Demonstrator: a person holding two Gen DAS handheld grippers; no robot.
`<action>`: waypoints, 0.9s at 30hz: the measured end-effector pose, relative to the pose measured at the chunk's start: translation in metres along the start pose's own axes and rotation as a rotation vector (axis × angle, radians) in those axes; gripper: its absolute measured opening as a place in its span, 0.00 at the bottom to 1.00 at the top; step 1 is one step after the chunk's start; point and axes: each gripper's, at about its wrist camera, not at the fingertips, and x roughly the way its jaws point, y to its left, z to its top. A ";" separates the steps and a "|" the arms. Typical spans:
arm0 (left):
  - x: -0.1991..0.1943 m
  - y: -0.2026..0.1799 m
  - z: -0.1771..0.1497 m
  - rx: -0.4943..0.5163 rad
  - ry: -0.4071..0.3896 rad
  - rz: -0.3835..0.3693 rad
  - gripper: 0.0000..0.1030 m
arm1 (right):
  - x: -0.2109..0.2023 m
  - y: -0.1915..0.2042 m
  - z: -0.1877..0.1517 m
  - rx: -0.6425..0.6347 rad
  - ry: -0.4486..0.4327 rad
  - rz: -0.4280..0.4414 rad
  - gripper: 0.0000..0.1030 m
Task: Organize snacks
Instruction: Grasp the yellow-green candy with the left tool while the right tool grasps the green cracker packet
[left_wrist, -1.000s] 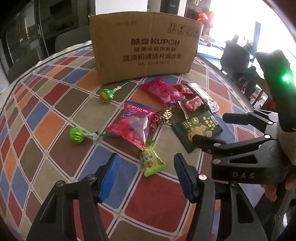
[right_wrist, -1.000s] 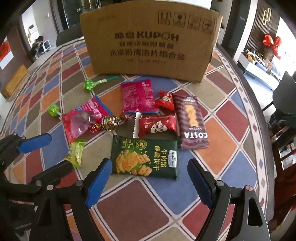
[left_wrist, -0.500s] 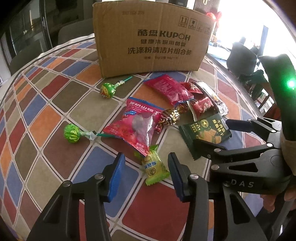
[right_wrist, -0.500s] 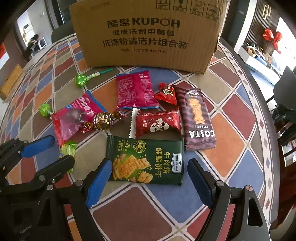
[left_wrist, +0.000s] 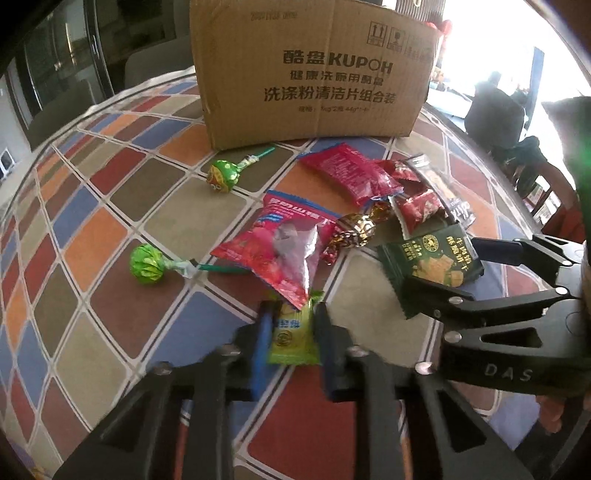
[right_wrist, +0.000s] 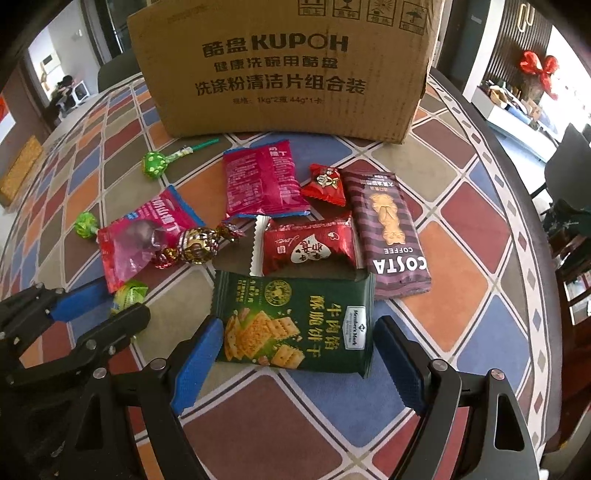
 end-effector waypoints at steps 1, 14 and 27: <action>-0.001 0.002 0.000 -0.010 0.005 -0.019 0.21 | 0.000 0.001 0.000 -0.002 0.002 0.002 0.83; -0.011 0.006 -0.009 -0.045 0.008 -0.073 0.21 | 0.002 0.014 -0.004 -0.023 -0.024 -0.028 0.84; -0.026 -0.001 -0.010 -0.041 -0.017 -0.083 0.21 | -0.010 0.010 -0.017 -0.002 -0.026 0.005 0.71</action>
